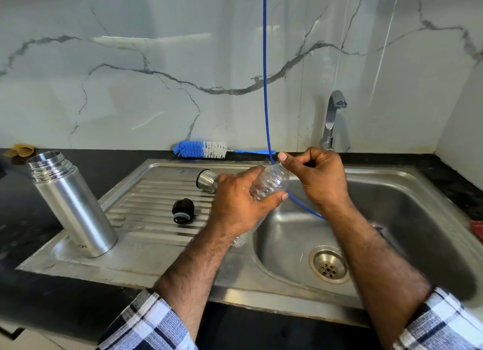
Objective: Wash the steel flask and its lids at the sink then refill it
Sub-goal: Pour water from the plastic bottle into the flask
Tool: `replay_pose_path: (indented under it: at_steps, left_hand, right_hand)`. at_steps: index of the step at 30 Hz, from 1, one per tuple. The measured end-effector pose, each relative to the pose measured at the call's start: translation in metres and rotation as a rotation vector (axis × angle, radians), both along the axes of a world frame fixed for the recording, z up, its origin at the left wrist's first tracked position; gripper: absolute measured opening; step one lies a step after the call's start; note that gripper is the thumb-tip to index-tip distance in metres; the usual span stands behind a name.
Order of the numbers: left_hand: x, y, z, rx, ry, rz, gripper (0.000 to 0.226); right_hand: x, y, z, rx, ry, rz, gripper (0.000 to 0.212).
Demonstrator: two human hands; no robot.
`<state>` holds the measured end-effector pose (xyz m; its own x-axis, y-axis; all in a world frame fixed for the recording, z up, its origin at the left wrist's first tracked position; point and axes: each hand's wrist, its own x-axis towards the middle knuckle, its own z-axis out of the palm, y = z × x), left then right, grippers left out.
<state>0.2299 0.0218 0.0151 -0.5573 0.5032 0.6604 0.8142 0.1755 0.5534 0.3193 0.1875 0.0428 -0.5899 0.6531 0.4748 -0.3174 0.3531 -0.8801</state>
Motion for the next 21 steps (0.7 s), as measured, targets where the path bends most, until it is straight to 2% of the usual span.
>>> replay_pose_path:
  at_steps: [2, 4, 6, 9, 12, 15, 18, 21]
  left_hand:
    - [0.0, 0.001, 0.001, -0.029, 0.074, 0.081, 0.062]
    - [-0.001, 0.0, 0.001, -0.009, 0.043, 0.05, 0.067]
    - [-0.002, -0.001, 0.001, -0.018, 0.046, 0.047, 0.07]
    - [0.001, -0.002, 0.001, -0.074, 0.095, 0.107, 0.074]
    - [0.009, -0.003, 0.002, -0.086, 0.165, 0.172, 0.078]
    - [0.011, -0.003, 0.006, -0.041, 0.132, 0.171, 0.071]
    - [0.014, -0.007, 0.01, -0.005, 0.129, 0.164, 0.072]
    - [0.009, -0.019, 0.024, 0.036, 0.117, 0.138, 0.075]
  right_hand:
    - [-0.001, 0.0, -0.001, 0.023, -0.029, -0.011, 0.026]
    - [0.0, 0.001, -0.001, 0.043, -0.047, 0.071, 0.015]
    - [0.001, 0.001, -0.002, 0.105, -0.101, 0.097, 0.023]
    - [0.002, 0.0, -0.001, 0.234, -0.204, -0.028, 0.037]
    - [0.001, -0.004, -0.002, 0.282, -0.258, -0.125, 0.04]
    - [0.0, -0.001, -0.006, 0.201, -0.188, -0.033, 0.034]
    - [0.0, -0.004, -0.002, 0.176, -0.144, 0.059, 0.044]
    - [-0.007, -0.017, 0.02, 0.141, -0.064, 0.106, 0.027]
